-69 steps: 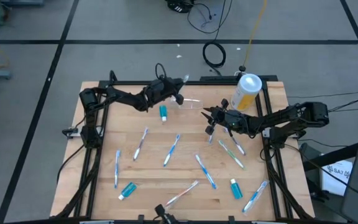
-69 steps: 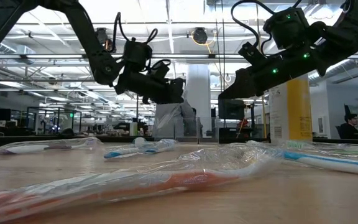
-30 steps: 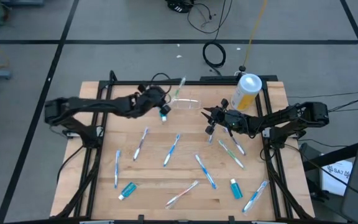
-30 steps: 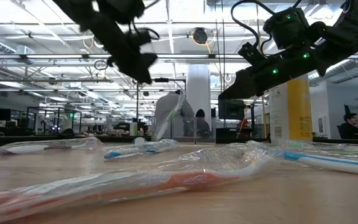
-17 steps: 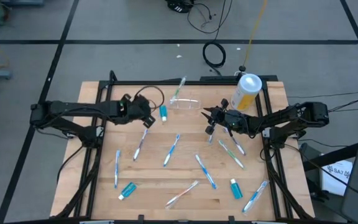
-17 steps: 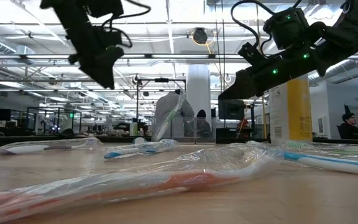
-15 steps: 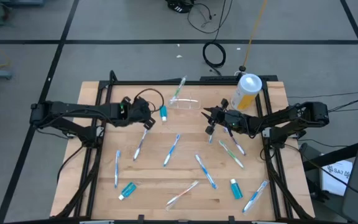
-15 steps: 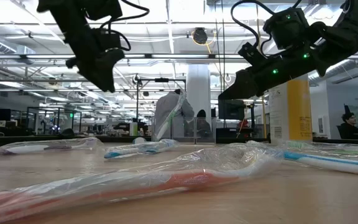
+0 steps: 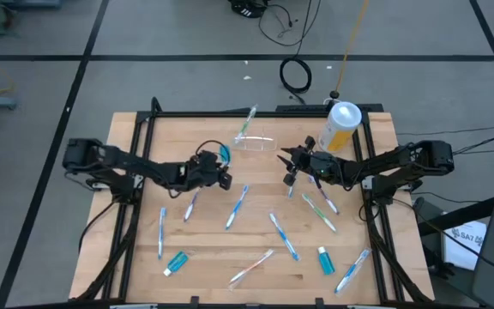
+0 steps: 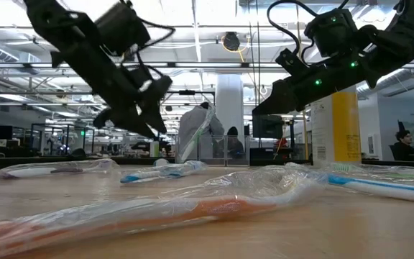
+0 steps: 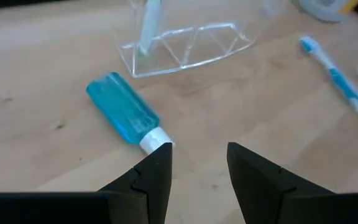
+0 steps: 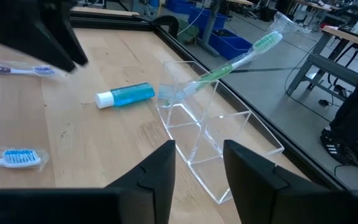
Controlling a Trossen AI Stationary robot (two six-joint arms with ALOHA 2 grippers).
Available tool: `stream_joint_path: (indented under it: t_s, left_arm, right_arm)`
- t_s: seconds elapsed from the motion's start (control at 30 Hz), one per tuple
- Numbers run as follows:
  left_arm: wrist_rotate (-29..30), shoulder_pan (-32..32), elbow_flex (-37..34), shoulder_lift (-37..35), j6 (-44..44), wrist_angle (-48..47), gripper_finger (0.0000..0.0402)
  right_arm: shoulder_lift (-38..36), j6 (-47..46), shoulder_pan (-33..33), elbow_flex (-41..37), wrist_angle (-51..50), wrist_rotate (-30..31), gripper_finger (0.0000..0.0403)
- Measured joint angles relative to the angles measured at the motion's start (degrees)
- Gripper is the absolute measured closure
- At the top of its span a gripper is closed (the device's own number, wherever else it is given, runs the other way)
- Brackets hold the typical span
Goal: Pick & Place toothbrushing station
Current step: Put the mouthwash into the transparent organizer
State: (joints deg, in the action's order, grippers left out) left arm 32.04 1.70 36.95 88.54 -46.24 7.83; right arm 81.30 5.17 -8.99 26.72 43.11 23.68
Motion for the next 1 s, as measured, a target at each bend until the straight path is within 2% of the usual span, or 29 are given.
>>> stream_joint_path:
  t_s: [0.13,0.23,0.43,1.0]
  left_arm:
    - [0.1,1.7,0.0,4.9,0.0,5.9,0.0243]
    - [0.2,3.3,0.0,7.1,0.0,6.4,0.0243]
    - [0.3,5.1,0.0,7.7,-2.0,5.7,0.0243]
    - [1.5,3.1,0.1,8.8,-5.0,5.6,0.0243]
  right_arm:
    - [0.0,0.0,0.0,0.0,-0.1,0.0,0.0266]
    - [0.0,0.0,0.0,0.0,0.0,0.0,0.0269]
    - [0.0,0.0,0.0,0.0,-0.1,0.0,0.0272]
    - [0.0,0.0,0.0,0.0,-0.1,0.0,0.0273]
